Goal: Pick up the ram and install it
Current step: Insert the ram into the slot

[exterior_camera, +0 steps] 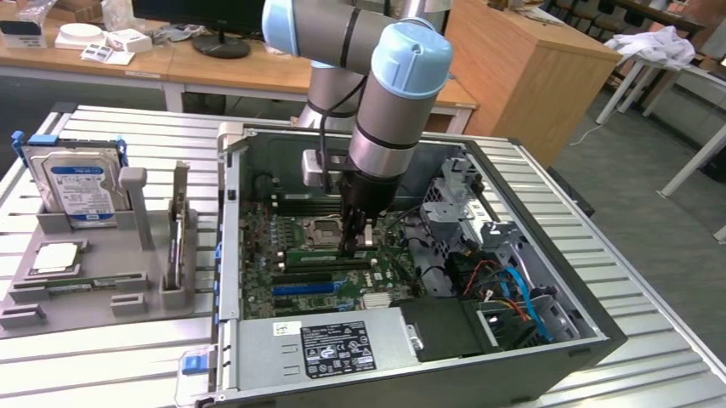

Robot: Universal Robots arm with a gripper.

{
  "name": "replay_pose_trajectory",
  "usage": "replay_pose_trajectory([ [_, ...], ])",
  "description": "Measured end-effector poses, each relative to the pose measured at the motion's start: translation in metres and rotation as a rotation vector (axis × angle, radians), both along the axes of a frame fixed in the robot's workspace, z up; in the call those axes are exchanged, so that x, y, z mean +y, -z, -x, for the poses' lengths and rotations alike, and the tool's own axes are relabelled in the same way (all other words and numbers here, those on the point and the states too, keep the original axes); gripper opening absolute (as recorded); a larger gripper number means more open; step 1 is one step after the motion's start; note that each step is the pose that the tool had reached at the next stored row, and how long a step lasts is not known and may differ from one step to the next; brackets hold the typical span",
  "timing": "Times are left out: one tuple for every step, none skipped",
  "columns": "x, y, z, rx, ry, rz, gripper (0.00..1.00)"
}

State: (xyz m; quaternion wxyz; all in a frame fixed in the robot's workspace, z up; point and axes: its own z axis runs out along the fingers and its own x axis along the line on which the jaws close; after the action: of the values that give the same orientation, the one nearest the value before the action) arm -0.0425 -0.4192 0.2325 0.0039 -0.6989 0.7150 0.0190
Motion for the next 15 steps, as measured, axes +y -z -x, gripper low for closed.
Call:
replay_pose_trajectory([
  [0.0, 0.0, 0.0, 0.0001, 0.0, 0.0, 0.12],
  [0.0, 0.0001, 0.0, 0.0001, 0.0, 0.0, 0.12],
  [0.0, 0.0006, 0.0, -0.0001, 0.0, -0.0003, 0.12],
  [0.0, 0.0011, 0.0, 0.0, 0.0, -0.0001, 0.12],
  [0.0, 0.0014, 0.0, 0.0001, 0.0, 0.0, 0.12],
  [0.0, 0.0014, 0.0, 0.0001, 0.0, 0.0001, 0.12],
  [0.0, 0.0014, 0.0, 0.0002, 0.0, 0.0001, 0.12],
  [0.0, 0.0014, 0.0, 0.0002, 0.0, 0.0001, 0.12],
  [0.0, 0.0018, 0.0, 0.0, 0.0, -0.0002, 0.12],
  [0.0001, 0.0027, 0.0, -0.0001, 0.0, -0.0004, 0.12],
  [0.0, 0.0032, 0.0, 0.0001, 0.0, -0.0002, 0.12],
  [0.0, 0.0033, 0.0, 0.0002, 0.0, 0.0, 0.12],
  [0.0, 0.0033, 0.0, 0.0002, 0.0, 0.0, 0.12],
  [0.0, 0.0033, 0.0, 0.0001, 0.0, 0.0, 0.12],
  [0.0, 0.0033, 0.0, 0.0001, 0.0, 0.0001, 0.12],
])
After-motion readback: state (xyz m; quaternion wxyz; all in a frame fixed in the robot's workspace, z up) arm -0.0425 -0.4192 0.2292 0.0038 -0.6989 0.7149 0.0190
